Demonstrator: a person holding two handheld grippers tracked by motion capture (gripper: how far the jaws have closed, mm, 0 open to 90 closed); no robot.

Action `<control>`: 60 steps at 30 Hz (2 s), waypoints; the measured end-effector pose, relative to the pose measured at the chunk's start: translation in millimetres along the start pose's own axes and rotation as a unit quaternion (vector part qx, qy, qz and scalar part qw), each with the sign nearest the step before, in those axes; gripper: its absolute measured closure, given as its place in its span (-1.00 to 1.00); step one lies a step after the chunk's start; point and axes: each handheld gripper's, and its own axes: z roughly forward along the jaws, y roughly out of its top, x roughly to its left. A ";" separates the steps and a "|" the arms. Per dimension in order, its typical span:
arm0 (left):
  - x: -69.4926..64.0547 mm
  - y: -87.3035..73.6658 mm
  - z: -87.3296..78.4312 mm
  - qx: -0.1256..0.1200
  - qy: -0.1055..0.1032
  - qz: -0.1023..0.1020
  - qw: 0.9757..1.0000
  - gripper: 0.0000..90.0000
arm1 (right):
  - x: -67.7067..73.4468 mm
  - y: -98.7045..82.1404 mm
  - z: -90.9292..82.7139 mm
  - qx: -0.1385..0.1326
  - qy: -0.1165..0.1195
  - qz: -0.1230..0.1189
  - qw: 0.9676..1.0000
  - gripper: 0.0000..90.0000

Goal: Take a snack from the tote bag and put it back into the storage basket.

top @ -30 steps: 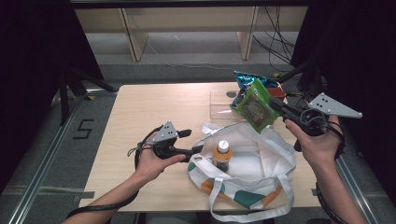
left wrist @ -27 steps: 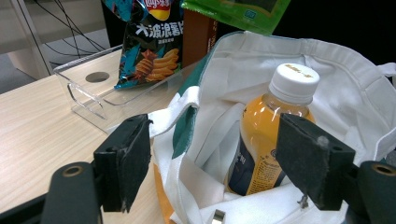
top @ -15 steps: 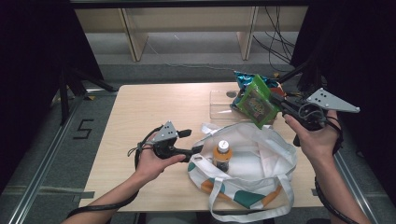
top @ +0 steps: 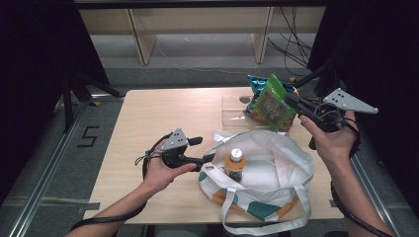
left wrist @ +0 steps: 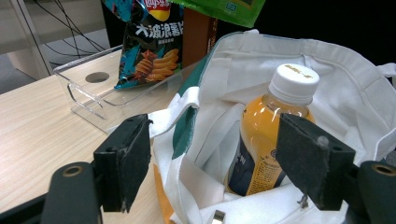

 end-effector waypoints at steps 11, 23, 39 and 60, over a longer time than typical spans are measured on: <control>0.2 -0.2 0.1 -0.001 0.000 -0.002 1.000 -0.42 | -10.0 0.0 6.5 0.001 -0.003 -0.002 1.000 1.00; 0.6 -0.1 -0.3 -0.002 0.000 -0.002 1.000 -0.43 | -16.5 0.3 15.4 0.006 -0.009 0.003 1.000 1.00; 0.8 0.1 -0.6 -0.001 0.000 -0.001 1.000 -0.43 | -22.4 -2.7 27.4 0.009 -0.011 0.008 1.000 1.00; 1.1 -0.6 -0.7 0.000 0.001 -0.003 1.000 -0.43 | -31.4 -11.4 45.1 0.008 -0.016 0.017 1.000 1.00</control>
